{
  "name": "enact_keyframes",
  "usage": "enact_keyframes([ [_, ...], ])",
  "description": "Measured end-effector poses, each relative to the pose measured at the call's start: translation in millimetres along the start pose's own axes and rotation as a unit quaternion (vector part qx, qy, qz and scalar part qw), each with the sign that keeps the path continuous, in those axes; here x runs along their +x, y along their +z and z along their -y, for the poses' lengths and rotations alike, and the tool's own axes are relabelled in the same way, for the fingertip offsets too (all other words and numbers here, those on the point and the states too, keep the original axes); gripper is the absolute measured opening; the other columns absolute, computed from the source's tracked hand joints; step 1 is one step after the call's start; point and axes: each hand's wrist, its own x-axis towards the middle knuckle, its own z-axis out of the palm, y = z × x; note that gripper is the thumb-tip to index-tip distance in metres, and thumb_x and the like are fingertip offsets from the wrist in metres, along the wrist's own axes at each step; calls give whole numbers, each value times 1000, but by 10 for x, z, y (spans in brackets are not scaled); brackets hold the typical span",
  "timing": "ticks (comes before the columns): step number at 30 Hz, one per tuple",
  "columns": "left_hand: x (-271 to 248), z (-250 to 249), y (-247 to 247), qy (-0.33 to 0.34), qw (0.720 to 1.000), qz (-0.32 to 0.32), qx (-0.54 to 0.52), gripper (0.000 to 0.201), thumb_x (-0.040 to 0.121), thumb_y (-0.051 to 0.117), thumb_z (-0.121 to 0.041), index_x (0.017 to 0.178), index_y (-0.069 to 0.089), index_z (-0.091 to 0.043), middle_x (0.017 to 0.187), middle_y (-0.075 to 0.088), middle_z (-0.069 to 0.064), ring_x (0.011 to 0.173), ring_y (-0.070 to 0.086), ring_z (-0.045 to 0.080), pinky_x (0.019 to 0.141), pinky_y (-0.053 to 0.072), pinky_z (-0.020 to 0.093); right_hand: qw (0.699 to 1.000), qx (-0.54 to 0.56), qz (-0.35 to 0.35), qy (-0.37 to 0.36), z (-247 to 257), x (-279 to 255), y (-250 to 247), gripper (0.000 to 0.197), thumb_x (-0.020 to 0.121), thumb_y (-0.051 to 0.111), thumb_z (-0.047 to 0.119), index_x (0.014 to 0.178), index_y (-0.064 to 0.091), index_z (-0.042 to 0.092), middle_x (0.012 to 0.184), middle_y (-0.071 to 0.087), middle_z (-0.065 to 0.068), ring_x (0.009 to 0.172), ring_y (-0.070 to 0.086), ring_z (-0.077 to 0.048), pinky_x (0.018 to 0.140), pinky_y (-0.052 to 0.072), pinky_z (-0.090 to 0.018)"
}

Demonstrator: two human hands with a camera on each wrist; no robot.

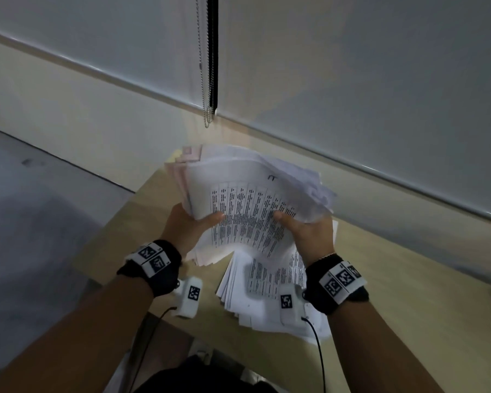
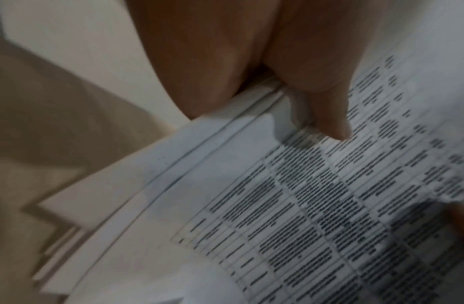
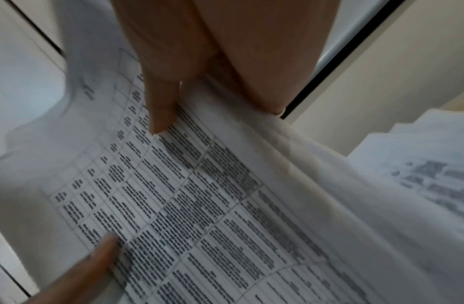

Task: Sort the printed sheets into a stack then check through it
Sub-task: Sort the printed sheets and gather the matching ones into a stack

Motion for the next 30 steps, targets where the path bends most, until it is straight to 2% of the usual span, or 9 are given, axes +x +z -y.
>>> enact_keyframes([
  [4, -20, -121, 28, 22, 1000, -20, 11, 20, 76, 84, -20, 90, 72, -28, 79, 75, -21, 79, 71, -3, 69, 55, 15, 997, 56, 6, -59, 160, -62, 25, 30, 71, 85, 8, 91, 75, 28, 95, 77, -2, 89, 75, -22, 81, 60, -44],
  [6, -14, -136, 1, 38, 999, -28, 14, 20, 77, 82, -16, 84, 70, -30, 72, 73, -27, 74, 70, -7, 63, 54, 11, 992, 87, 11, -90, 173, -64, -9, 37, 73, 83, 4, 96, 73, 31, 101, 76, -2, 93, 74, -19, 80, 60, -35],
  [8, -50, -53, 10, 24, 999, -28, 33, 21, 77, 83, -16, 88, 71, -29, 80, 76, -18, 80, 71, -4, 70, 58, 20, 997, 59, 10, -58, 16, -57, -16, 34, 75, 82, 7, 99, 70, 28, 99, 76, 0, 94, 73, -16, 77, 60, -28],
  [12, -90, 185, 106, -35, 996, -24, 74, 24, 88, 73, -24, 110, 64, -23, 106, 67, -4, 95, 64, 14, 87, 46, 28, 979, -186, 29, 75, -602, 40, 11, 39, 81, 77, 26, 116, 64, 16, 109, 71, 1, 103, 68, -24, 89, 56, -38],
  [14, -20, 148, 73, -37, 991, -61, 112, 27, 90, 70, -28, 109, 66, -9, 99, 67, 6, 86, 61, 20, 77, 44, 28, 945, -303, -8, 125, -868, 91, -66, 62, 81, 77, 30, 134, 51, 12, 136, 57, -7, 121, 56, -27, 101, 47, -40],
  [17, 93, 43, -101, 4, 982, -70, 175, 42, 91, 68, -34, 87, 66, 8, 72, 65, 21, 59, 57, 25, 55, 41, 28, 880, -407, -80, 229, -1117, 85, -227, 98, 77, 76, 47, 151, 24, 10, 155, 27, -11, 139, 30, -36, 109, 35, -50],
  [22, 163, -1, -298, -1, 976, -44, 214, 36, 93, 66, -27, 81, 61, 7, 64, 56, 13, 54, 51, 23, 50, 37, 25, 823, -491, -79, 274, -1302, 71, -215, 118, 68, 75, 61, 152, 12, 7, 154, 22, -17, 140, 22, -38, 110, 28, -54],
  [27, 120, 113, -443, -81, 975, -54, 198, 36, 93, 66, -30, 64, 51, -13, 59, 50, 7, 53, 46, 22, 55, 39, 30, 815, -501, -60, 286, -1267, 146, -238, 115, 73, 76, 56, 152, 10, 6, 153, 23, -18, 139, 25, -37, 108, 33, -53],
  [30, 98, 186, -562, -105, 974, -69, 189, 24, 92, 66, -30, 76, 57, -14, 70, 56, 2, 73, 56, 26, 70, 44, 35, 827, -481, -35, 289, -1281, 145, -225, 120, 72, 80, 50, 154, 5, 3, 155, 20, -18, 141, 25, -38, 110, 33, -50],
])
